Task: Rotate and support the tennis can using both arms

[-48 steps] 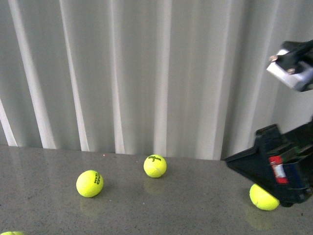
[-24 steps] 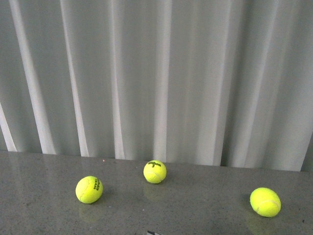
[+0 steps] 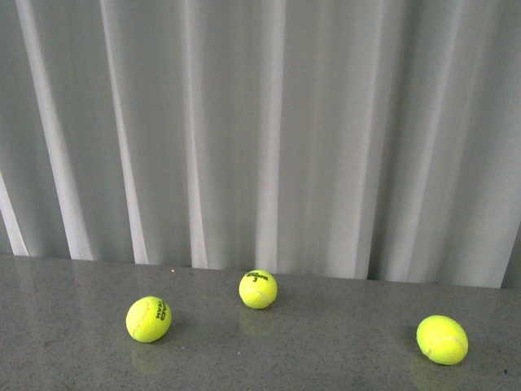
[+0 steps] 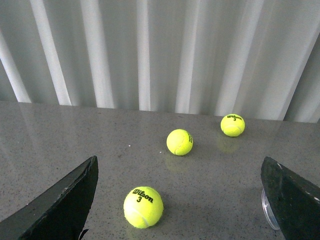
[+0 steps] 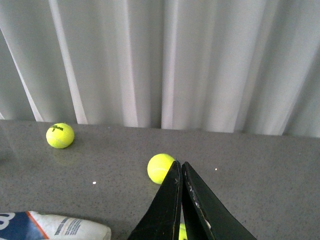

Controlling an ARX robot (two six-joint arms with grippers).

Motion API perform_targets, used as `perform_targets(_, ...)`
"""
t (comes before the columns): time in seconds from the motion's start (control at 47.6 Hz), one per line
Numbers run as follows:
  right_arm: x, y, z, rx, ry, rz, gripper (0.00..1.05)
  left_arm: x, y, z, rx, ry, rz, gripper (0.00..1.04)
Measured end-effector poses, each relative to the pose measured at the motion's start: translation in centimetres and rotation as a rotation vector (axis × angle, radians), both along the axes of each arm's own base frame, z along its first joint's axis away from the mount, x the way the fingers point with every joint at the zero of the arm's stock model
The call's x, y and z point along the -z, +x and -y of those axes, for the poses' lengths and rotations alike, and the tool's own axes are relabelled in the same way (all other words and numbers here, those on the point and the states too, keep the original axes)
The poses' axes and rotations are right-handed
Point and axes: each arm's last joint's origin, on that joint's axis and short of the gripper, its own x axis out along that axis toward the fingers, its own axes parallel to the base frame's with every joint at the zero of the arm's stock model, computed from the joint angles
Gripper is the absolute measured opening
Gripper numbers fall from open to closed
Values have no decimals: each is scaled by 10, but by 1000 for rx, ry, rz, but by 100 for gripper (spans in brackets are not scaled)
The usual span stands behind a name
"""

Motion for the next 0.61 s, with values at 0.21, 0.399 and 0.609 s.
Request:
perform_targets(0.21, 8, -16, 0, 0, 1, 1, 3, 0, 0, 0, 0, 0, 0, 98)
perform_targets(0.399, 18, -25, 0, 0, 2, 8, 3, 0, 0, 0, 0, 0, 0, 98)
perform_targets(0.609, 16, -33, 0, 0, 1, 16, 3, 0, 0, 0, 0, 0, 0, 98)
